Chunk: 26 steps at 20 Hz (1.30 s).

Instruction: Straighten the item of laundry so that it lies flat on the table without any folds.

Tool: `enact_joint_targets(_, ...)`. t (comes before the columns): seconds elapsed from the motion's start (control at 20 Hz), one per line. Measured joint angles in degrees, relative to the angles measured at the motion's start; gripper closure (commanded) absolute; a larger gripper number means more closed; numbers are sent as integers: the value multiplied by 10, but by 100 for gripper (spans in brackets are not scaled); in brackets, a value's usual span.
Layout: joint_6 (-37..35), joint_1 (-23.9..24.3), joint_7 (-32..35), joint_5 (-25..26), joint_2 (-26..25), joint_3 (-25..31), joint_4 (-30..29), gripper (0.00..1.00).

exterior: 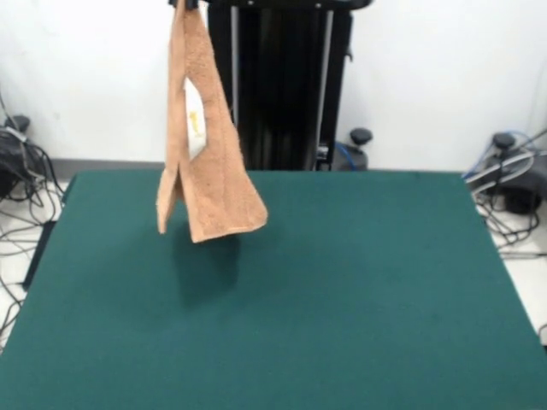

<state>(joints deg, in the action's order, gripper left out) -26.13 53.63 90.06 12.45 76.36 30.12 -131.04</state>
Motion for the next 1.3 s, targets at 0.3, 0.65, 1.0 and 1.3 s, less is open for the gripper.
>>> enact_joint_targets(0.3,0,2,0,-1,4,2,0,100)
enact_joint_targets(0.65,0,2,0,0,10,4,0,100)
enact_joint_targets(1.0,0,2,0,0,15,16,0,100)
enact_joint_targets(1.3,0,2,0,0,15,16,0,100)
